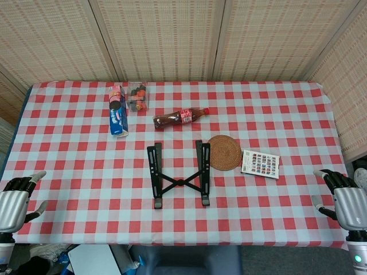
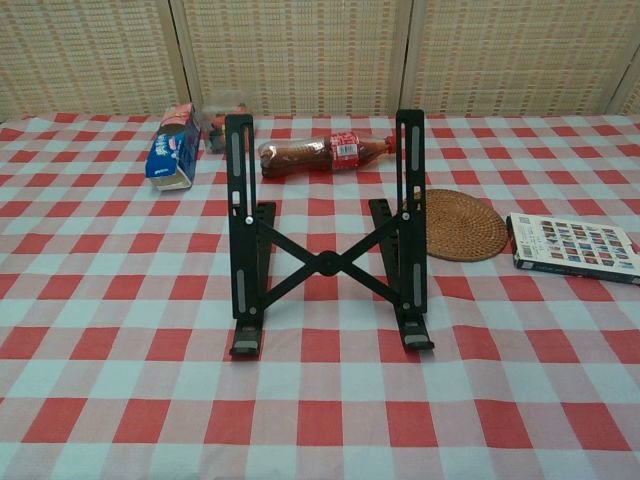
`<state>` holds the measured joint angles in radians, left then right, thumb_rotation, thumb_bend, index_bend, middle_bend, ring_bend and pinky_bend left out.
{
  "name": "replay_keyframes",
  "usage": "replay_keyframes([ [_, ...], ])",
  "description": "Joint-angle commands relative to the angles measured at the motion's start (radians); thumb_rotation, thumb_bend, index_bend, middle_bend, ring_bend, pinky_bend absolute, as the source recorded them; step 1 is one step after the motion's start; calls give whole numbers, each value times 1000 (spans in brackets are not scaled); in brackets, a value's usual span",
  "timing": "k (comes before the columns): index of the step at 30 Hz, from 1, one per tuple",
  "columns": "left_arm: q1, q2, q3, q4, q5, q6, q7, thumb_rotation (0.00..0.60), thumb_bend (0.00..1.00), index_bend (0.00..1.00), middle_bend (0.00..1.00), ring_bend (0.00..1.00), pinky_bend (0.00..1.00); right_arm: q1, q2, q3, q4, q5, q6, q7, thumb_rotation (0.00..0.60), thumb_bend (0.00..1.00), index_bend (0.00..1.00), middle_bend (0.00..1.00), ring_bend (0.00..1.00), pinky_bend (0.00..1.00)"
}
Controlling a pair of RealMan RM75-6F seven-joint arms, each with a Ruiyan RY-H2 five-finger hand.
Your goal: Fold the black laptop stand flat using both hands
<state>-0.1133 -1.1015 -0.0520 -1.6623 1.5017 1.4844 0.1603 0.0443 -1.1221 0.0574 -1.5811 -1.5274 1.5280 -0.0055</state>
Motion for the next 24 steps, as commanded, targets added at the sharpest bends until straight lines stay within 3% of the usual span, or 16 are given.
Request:
replay_keyframes([
  [1, 0, 0, 0, -1, 0, 0, -1, 600, 241, 175, 273, 270, 231, 0, 0, 0, 1, -1, 0, 2, 600, 256, 247, 250, 223, 306],
  [15, -39, 20, -12, -23, 5, -50, -90, 600, 241, 175, 274, 270, 232, 24, 18, 6, -13, -15, -26, 48, 600, 256, 247, 250, 223, 306],
  [24, -138, 40, -59, -5, 8, -153, -246, 600, 242, 165, 273, 270, 232, 116, 68, 19, -83, -22, -161, 151, 600, 247, 247, 247, 209, 306],
])
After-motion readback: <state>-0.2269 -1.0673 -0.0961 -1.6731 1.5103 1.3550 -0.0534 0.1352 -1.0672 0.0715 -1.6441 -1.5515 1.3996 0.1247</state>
